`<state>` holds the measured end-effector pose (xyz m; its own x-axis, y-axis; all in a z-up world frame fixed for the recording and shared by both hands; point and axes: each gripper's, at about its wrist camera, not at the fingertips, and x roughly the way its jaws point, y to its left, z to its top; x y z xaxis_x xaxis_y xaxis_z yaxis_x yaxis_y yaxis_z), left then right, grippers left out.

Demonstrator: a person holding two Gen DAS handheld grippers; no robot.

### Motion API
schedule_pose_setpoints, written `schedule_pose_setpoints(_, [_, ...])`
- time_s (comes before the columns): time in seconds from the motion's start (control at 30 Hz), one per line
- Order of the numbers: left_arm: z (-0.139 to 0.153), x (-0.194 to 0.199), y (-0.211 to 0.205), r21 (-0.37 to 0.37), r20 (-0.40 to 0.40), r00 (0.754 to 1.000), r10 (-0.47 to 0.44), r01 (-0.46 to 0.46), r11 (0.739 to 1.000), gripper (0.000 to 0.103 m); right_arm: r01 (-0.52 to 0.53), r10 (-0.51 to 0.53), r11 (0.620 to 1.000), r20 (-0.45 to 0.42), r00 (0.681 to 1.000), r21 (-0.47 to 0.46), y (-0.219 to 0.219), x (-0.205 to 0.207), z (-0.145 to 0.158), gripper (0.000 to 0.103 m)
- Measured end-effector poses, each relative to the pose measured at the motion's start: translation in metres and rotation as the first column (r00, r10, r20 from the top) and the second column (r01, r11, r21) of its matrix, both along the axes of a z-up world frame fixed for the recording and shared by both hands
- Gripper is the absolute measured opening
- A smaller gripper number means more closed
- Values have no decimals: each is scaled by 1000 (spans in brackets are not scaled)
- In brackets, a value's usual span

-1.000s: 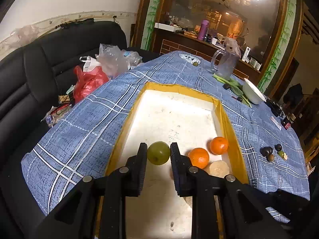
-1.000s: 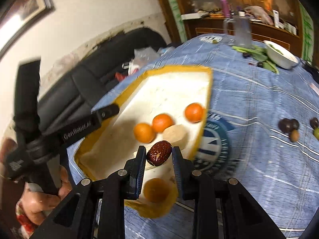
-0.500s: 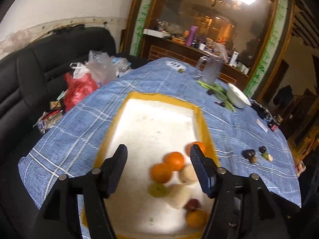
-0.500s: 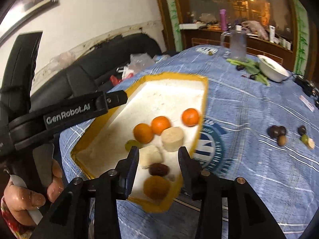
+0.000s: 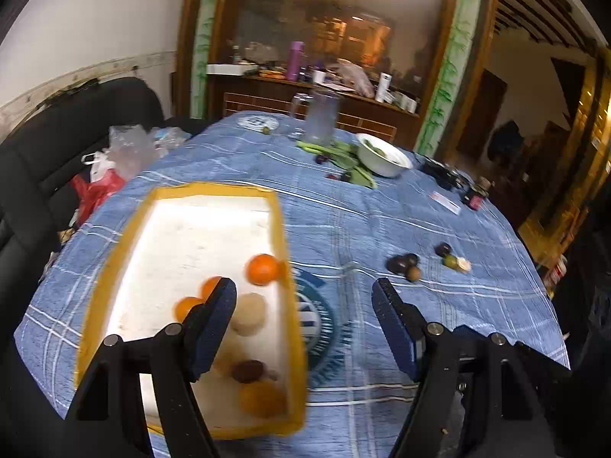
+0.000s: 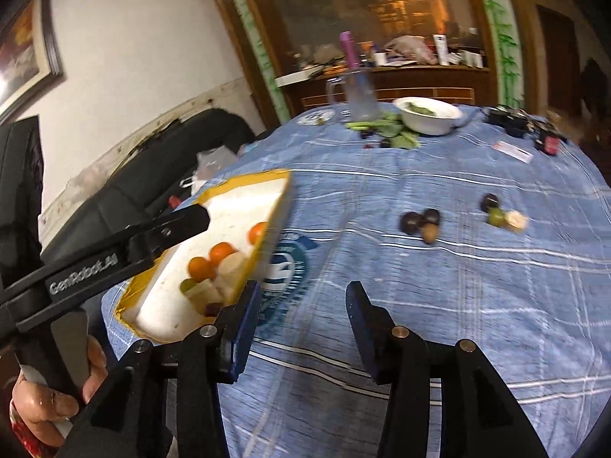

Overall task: Organize fruits
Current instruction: 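Move both open tools toward the dark plums and brown fruit on the cloth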

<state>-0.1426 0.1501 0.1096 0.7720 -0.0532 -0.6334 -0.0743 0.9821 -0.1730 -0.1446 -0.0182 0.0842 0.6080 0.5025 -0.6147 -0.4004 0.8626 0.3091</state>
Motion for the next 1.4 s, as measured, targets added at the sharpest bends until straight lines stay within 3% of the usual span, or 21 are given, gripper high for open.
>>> schedule_pose_setpoints(0.47, [-9, 17, -75, 53, -47, 988, -145, 147, 988, 74, 145, -141, 988, -65, 988, 54, -76, 11, -16, 51])
schedule_pose_setpoints(0.87, [-22, 46, -66, 47, -86, 990, -109, 113, 992, 74, 208, -208, 978, -123, 970, -5, -113, 55, -41, 51])
schedule_pose_setpoints(1.03, [-29, 64, -61, -16, -116, 986, -118, 117, 993, 74, 193, -195, 981, -140, 971, -32, -110, 81, -46, 51])
schedule_pose_setpoints(1.4, [-39, 85, -58, -20, -134, 986, -98, 97, 995, 74, 90, -105, 988, -121, 987, -129, -56, 126, -54, 51])
